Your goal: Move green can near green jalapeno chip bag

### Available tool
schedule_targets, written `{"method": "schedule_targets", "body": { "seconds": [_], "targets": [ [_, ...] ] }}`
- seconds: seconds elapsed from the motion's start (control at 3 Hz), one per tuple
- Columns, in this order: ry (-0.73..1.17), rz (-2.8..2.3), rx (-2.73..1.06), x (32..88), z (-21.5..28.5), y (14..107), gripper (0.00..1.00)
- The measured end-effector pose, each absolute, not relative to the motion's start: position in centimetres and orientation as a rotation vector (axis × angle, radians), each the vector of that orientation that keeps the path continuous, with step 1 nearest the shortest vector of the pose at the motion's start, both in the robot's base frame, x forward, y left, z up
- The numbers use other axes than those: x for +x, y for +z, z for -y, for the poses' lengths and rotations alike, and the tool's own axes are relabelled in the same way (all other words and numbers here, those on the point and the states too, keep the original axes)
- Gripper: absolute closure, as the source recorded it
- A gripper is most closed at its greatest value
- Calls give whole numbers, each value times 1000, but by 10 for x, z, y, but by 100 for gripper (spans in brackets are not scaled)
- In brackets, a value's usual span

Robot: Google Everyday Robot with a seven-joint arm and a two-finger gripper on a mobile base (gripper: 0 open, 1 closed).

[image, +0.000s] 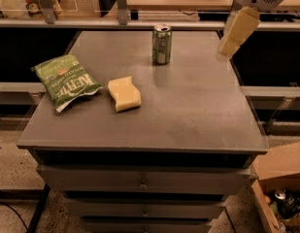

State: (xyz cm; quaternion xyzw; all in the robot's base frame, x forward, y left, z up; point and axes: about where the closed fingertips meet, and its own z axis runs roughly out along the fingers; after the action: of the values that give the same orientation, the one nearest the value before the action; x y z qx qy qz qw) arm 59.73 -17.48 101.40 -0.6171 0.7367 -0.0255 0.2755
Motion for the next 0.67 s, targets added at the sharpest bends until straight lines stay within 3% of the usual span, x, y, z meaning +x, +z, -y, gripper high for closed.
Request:
{"method": "schedule_targets", "body": {
  "seconds": [0.67],
  "targets": [
    [-44, -1801, -1567, 646, 136, 1011, 0]
  ]
}}
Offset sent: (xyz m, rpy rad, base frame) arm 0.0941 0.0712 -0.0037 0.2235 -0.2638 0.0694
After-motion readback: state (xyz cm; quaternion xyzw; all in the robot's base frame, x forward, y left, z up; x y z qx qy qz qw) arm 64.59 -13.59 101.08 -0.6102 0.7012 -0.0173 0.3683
